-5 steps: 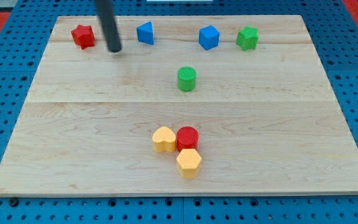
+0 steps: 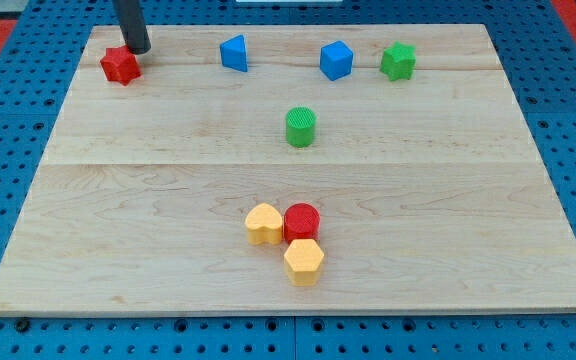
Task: Drag the red star towards the center left of the board
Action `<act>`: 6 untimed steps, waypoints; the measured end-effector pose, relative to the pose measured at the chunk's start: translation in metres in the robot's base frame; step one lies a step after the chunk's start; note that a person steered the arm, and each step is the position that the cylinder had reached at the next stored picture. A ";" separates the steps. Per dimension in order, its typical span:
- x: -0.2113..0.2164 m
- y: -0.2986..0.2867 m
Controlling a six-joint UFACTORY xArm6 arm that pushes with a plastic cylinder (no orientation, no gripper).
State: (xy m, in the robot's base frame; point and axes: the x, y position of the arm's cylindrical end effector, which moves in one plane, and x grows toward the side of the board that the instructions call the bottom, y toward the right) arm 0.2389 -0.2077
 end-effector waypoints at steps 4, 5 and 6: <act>0.080 0.015; 0.088 -0.024; 0.066 -0.008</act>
